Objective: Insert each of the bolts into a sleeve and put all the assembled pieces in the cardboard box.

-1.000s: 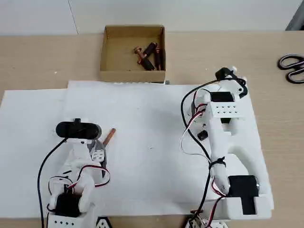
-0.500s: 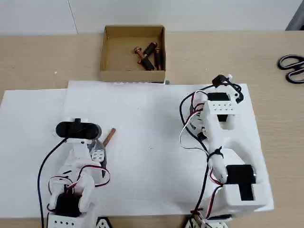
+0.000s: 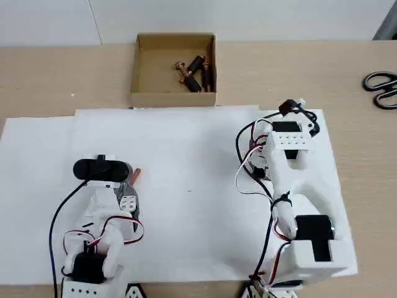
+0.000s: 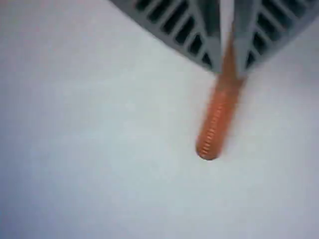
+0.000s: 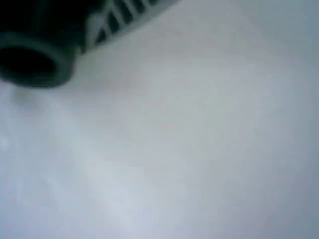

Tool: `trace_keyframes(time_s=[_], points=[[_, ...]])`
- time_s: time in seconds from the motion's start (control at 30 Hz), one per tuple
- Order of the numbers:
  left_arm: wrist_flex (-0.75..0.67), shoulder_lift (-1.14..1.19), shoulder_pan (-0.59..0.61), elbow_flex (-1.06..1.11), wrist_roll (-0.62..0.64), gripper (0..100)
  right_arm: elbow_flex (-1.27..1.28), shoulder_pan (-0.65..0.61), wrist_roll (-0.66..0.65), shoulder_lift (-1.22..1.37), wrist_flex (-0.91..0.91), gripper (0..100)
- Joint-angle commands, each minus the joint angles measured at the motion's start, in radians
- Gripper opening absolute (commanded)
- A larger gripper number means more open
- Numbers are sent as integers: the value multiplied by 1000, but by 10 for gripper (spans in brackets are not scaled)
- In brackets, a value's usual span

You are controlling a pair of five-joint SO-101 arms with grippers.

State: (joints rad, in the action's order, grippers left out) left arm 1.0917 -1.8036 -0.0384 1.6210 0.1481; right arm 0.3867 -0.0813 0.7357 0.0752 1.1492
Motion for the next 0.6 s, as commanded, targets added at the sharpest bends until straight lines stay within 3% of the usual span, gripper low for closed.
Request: trace_keyframes(time_s=[0.0,0.17,0.57], points=[[2,-6,-2,-4,-5,6,-9,2,0,-10,33,4],[2,-6,0,-4,-3,6,-11,4,-5,-48,65,2],[3,-6,3,-4,-3,6,-32,2,-6,-433,133,2]])
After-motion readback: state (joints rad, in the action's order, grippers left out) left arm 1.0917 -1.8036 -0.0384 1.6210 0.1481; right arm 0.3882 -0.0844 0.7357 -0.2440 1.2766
